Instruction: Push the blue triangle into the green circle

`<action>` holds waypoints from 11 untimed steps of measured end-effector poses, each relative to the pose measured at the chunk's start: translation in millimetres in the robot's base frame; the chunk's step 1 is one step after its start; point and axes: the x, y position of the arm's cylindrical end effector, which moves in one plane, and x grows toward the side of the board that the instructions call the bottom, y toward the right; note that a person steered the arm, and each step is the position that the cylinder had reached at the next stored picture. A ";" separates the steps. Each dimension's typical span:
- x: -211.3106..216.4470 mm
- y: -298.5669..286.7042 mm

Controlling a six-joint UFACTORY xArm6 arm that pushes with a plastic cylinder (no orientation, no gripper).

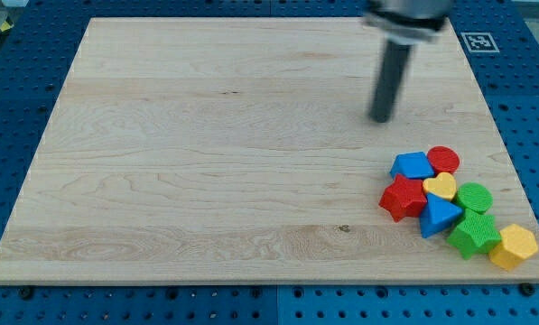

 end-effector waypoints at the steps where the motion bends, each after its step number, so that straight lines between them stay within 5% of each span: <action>1: 17.0 98.1; 3: 153.5 132.5; 11: 157.9 45.2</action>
